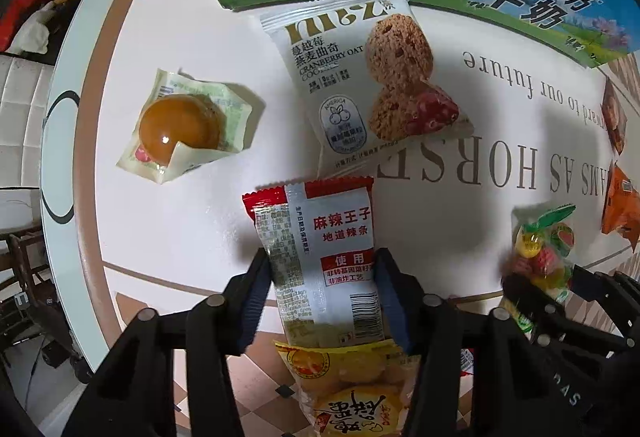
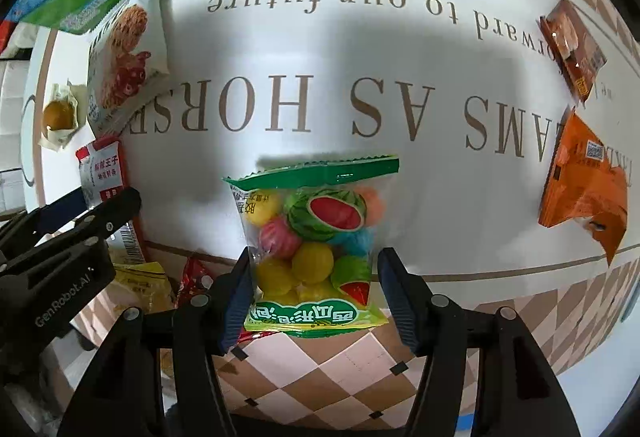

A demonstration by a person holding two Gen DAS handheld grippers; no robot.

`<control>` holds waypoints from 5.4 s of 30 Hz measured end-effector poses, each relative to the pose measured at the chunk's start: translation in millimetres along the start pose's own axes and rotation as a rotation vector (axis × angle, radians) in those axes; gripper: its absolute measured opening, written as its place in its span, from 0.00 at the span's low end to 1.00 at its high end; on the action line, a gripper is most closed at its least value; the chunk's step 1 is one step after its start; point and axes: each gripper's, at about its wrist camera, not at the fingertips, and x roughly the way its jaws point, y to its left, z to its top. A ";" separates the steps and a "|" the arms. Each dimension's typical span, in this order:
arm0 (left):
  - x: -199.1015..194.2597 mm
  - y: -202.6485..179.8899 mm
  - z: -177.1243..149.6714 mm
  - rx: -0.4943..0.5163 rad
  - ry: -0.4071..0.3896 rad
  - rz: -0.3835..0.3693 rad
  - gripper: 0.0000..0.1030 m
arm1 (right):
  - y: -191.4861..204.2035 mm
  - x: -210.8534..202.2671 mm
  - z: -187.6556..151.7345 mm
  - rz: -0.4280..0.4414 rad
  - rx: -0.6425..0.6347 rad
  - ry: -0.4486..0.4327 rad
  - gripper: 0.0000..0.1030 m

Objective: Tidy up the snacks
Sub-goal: 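Lift both packets toward the cardboard box, then lower both packets into the box and open both tools, then lift both tools out of the box back over the table, then grasp the yellow bread bag with the left tool while the right tool grasps the red packet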

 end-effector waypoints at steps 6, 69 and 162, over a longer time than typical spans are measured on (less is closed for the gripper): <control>-30.2 1.5 -11.8 -0.028 -0.037 -0.024 0.42 | 2.3 -15.4 -2.8 0.036 -0.010 -0.029 0.48; -131.1 5.6 191.0 0.029 -0.074 -0.088 0.93 | 26.5 -111.8 194.3 0.044 -0.025 -0.214 0.95; -33.6 -6.9 -61.3 -0.198 0.074 -0.093 0.42 | 22.7 -14.3 -48.9 0.235 -0.202 0.010 0.39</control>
